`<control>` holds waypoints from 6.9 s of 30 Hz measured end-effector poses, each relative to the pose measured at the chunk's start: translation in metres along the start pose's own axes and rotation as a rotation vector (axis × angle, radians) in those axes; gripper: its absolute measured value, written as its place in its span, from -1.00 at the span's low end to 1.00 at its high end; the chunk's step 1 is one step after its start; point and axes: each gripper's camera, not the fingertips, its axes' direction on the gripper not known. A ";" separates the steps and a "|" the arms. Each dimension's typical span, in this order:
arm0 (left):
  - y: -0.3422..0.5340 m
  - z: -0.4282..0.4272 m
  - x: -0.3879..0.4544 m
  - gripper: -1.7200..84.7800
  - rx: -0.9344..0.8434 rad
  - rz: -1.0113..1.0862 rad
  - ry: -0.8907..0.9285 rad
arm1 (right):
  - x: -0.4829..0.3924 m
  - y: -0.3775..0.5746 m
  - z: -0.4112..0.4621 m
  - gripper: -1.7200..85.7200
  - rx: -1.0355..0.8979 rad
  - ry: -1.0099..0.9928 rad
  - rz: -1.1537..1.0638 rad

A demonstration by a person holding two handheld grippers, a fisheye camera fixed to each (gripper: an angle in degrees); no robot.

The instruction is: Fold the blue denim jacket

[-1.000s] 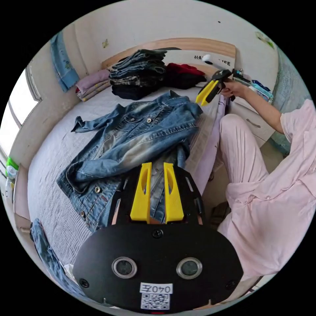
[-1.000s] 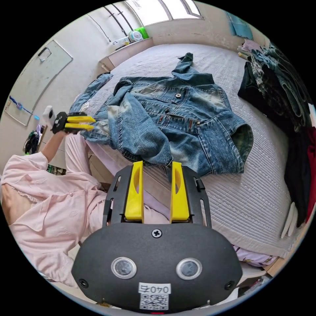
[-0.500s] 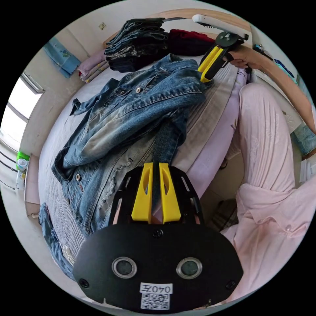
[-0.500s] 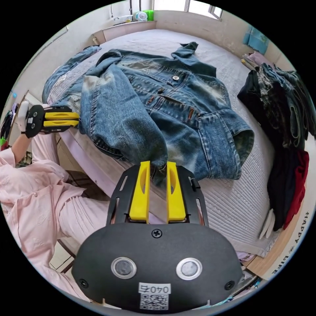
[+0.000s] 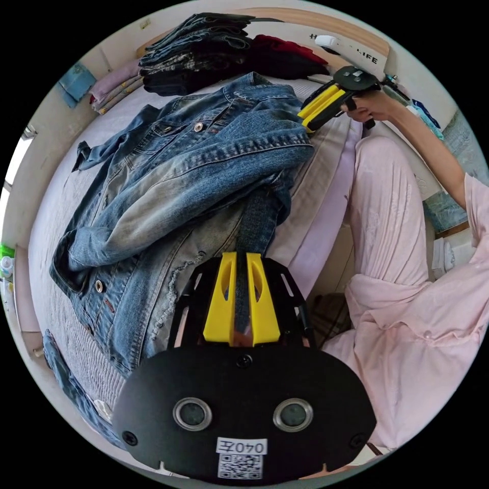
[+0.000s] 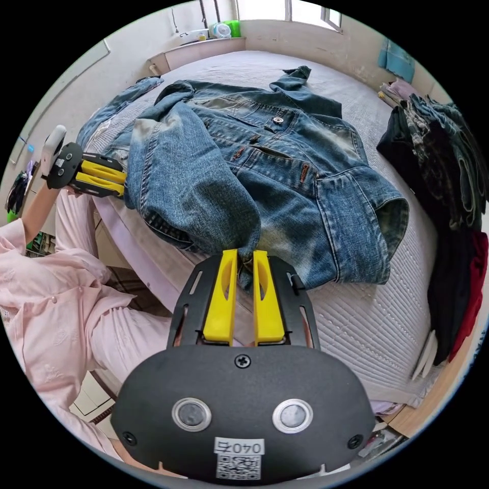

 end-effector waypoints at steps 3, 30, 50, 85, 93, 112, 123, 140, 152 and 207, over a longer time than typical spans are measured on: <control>-0.001 0.002 0.011 -0.97 0.001 0.017 -0.028 | -0.009 -0.002 -0.003 -0.84 -0.005 0.044 -0.015; 0.023 0.006 0.141 -0.97 0.140 0.121 -0.401 | 0.037 -0.015 -0.046 -0.97 0.037 0.017 0.033; 0.119 -0.068 0.126 -0.98 0.267 0.247 -0.150 | 0.123 -0.037 -0.091 -0.77 -0.041 -0.132 0.024; -0.043 -0.092 -0.356 -0.75 -0.031 -0.273 -0.030 | 0.153 -0.190 0.045 -0.98 -0.180 -0.345 0.067; -0.029 -0.152 -0.339 -0.98 0.165 0.105 -0.071 | 0.171 -0.163 0.024 -0.98 -0.034 -0.416 0.099; 0.099 -0.164 -0.493 -0.78 0.410 -0.363 0.097 | 0.191 -0.151 0.065 -0.98 -0.088 -0.449 0.205; 0.010 -0.137 -0.429 -0.98 0.256 -0.035 -0.164 | 0.192 -0.124 0.042 -0.98 0.001 -0.480 0.232; 0.166 -0.122 -0.447 -0.92 0.342 -0.139 -0.103 | 0.163 -0.125 0.001 -0.76 -0.083 -0.412 0.183; 0.164 -0.096 -0.432 -0.95 0.186 -0.370 0.159 | 0.024 -0.298 -0.036 -0.72 0.114 -0.476 -0.095; 0.069 -0.073 -0.306 -0.89 0.368 -0.140 -0.233 | -0.134 -0.193 -0.109 -0.98 0.130 -0.144 -0.174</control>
